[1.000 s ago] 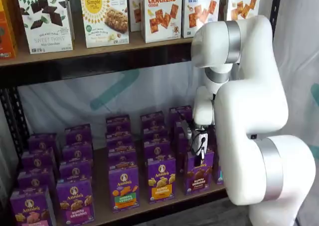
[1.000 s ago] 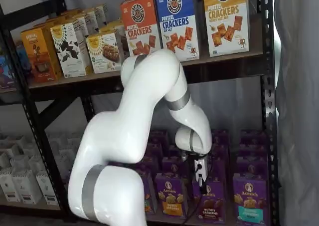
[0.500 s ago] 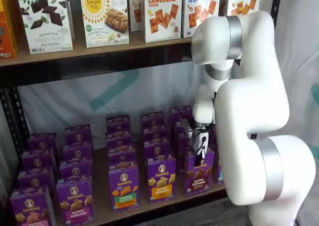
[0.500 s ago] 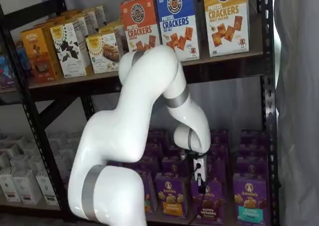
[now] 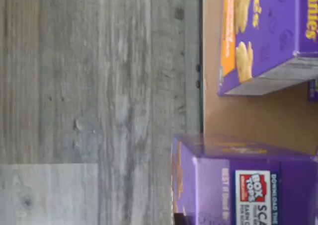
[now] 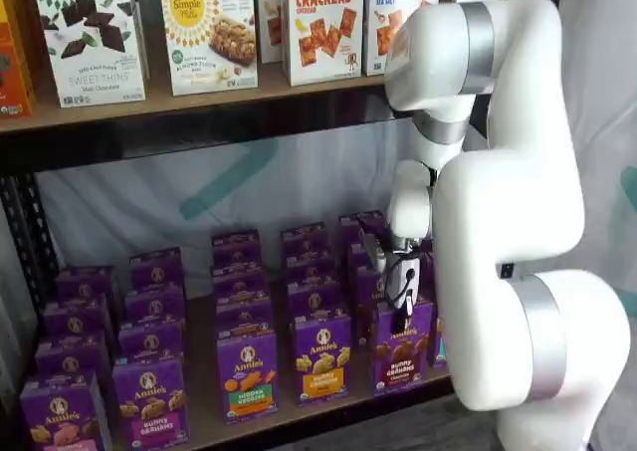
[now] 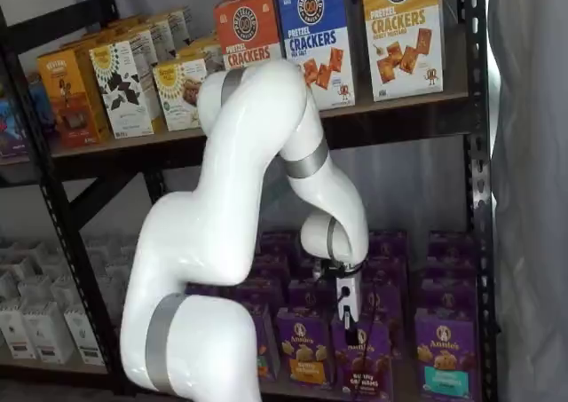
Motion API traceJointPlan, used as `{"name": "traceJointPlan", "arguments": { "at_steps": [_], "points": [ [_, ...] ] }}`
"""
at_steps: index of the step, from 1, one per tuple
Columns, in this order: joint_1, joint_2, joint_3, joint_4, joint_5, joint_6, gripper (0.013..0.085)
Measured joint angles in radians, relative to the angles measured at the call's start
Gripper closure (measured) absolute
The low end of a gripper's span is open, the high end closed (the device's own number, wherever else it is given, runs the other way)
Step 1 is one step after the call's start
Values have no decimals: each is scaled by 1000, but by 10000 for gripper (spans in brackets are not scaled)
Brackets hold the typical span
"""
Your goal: Pick up the purple box with a brown patch in the center, on the bottom shelf, the fifth box from the left
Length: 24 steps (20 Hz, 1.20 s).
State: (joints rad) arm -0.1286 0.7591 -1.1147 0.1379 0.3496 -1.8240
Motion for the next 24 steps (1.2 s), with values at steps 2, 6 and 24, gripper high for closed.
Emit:
{"name": "traceJointPlan", "arguments": {
  "at_steps": [2, 6, 24],
  "points": [
    [3, -49, 56, 8, -9, -6, 610],
    [10, -138, 144, 8, -5, 2, 610],
    [12, -437, 418, -116, -6, 121, 610]
  ]
}}
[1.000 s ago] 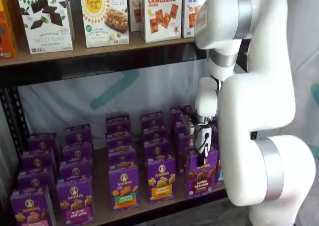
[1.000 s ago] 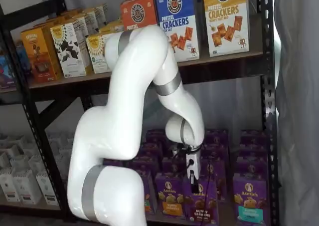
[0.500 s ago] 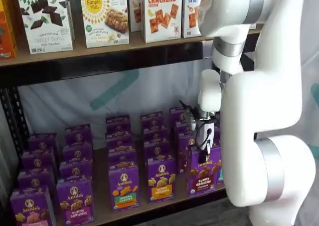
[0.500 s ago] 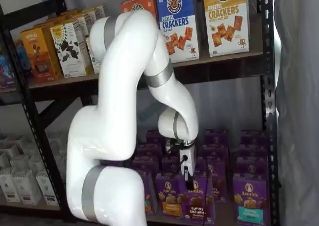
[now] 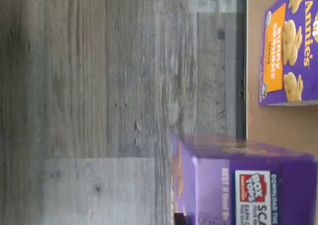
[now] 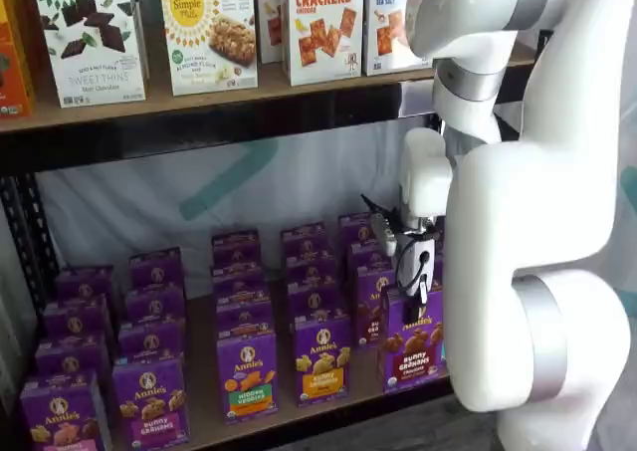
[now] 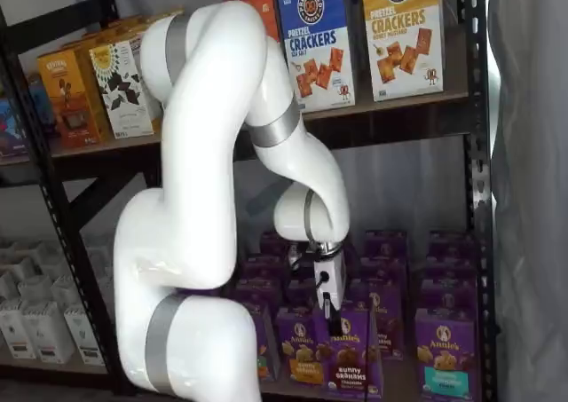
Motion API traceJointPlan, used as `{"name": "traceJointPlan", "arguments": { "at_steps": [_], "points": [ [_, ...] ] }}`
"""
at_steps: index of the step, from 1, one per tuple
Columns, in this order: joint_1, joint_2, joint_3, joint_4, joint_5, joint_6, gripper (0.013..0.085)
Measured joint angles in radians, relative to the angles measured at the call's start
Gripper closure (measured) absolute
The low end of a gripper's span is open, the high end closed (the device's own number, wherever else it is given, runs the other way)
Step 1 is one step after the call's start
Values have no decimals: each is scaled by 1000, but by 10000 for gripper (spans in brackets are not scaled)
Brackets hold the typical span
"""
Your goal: Pick up the purple box with a brown patch in the center, on the bottom shelf, the fifth box from the left
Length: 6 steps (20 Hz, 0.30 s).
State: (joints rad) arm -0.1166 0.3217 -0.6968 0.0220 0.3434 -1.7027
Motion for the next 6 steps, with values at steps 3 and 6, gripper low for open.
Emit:
{"name": "traceJointPlan", "arguments": {
  "at_steps": [3, 6],
  "points": [
    [-2, -28, 23, -15, 3, 12, 610],
    [-3, -44, 34, -14, 9, 10, 610]
  ]
}}
